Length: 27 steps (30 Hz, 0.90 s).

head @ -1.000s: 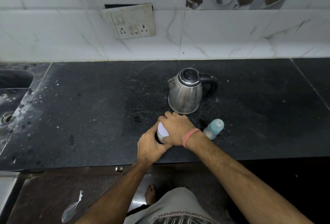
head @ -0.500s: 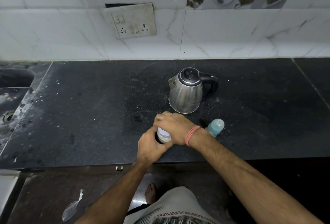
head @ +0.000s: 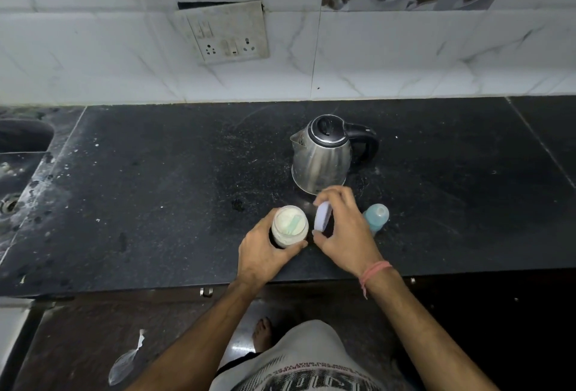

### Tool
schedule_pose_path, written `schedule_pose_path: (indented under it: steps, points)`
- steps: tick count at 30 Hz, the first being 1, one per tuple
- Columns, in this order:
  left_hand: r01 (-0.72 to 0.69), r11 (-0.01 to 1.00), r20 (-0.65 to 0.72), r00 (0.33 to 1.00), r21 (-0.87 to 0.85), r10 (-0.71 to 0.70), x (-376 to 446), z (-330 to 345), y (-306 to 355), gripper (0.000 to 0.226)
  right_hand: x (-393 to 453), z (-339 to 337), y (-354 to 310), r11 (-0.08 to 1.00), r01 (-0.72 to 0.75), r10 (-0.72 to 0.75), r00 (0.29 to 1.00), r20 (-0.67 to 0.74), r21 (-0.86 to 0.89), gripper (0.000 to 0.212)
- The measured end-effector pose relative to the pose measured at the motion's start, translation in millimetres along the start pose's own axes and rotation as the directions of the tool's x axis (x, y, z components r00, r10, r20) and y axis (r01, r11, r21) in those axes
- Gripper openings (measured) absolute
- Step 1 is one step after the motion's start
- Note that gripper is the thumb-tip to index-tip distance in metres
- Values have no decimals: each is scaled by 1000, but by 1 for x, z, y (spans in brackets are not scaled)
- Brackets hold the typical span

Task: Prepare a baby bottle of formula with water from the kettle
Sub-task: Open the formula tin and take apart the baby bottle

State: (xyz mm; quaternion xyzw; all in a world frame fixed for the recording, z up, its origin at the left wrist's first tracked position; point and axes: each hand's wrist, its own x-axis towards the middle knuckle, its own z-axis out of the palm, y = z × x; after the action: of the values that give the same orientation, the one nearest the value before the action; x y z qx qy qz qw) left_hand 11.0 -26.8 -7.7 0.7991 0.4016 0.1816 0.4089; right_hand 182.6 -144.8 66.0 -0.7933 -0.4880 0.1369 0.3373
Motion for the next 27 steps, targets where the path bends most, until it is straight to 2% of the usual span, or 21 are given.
schedule_pose_path:
  steps: [3,6,11,18,21,23,25,27]
  points:
    - [29,1000,-12,1000,6,-29,0,4,-3,88,-23,16,13,993,-122,121,987,-106,5,61]
    - [55,998,-17,998,-4,-55,-2,6,-4,94,-40,34,30,977,-215,214,966,-147,7,57]
    - [93,995,-46,995,-21,-94,-7,9,-1,109,-54,57,62,950,-301,309,941,-137,78,52]
    - [33,999,-154,988,7,-31,-14,8,9,127,-60,72,85,945,-325,320,943,-96,-45,43]
    - [-47,995,-206,976,84,63,-14,7,22,124,-62,71,85,945,-320,316,947,-56,-71,44]
    - [-99,990,-230,966,98,119,-13,8,35,113,-62,68,82,946,-315,313,949,-38,-75,49]
    - [-168,983,-252,950,80,183,-12,12,52,99,-64,60,78,946,-316,312,948,-61,-67,53]
    - [-226,973,-262,937,55,233,-11,17,68,89,-67,46,73,956,-291,286,953,-100,-44,47]
